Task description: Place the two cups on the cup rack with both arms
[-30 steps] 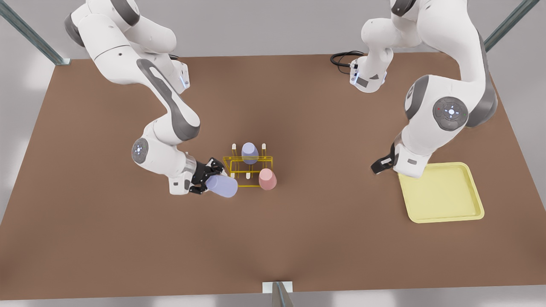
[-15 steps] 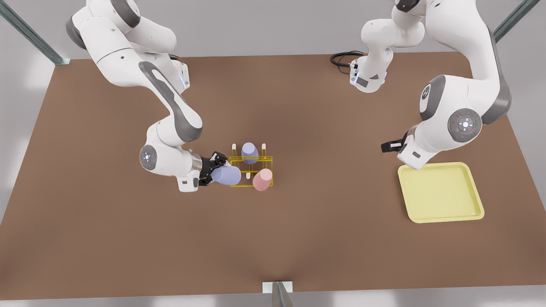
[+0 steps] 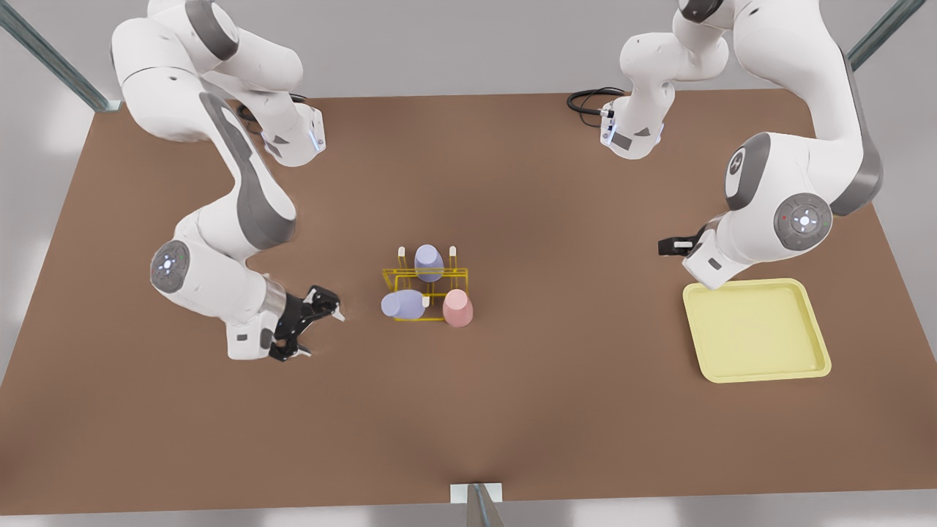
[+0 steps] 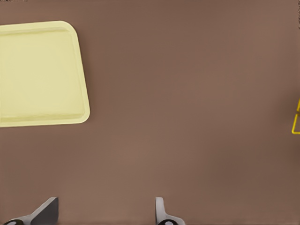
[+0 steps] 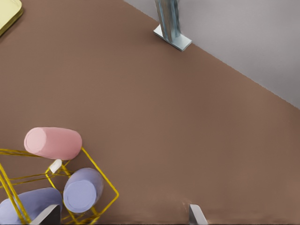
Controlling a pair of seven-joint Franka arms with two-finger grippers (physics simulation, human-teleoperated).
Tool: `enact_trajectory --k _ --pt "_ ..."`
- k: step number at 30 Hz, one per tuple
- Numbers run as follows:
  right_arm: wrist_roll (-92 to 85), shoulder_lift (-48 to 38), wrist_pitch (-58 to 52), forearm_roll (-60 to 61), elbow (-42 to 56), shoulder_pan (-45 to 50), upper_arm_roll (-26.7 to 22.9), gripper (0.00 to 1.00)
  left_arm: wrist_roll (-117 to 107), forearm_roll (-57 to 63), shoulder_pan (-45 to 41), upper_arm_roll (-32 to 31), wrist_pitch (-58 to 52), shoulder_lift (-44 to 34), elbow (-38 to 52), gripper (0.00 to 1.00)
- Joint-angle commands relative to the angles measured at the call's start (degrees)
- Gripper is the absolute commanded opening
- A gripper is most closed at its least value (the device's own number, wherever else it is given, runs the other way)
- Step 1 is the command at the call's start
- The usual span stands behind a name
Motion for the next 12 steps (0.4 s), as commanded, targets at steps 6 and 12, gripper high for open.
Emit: enact_trajectory --k 6,12 --pt "17.6 -3.8 -32.4 -12.2 8.8 -1.8 -17.7 1.00 10.9 -0.3 -0.1 -0.3 0.0 -0.1 0.1 1.00" --pt "31.0 -21.8 -29.7 -8.0 -8.8 -2.4 -17.4 1.00 11.1 -0.5 -0.2 -1.2 0.7 0.5 2.1 1.00"
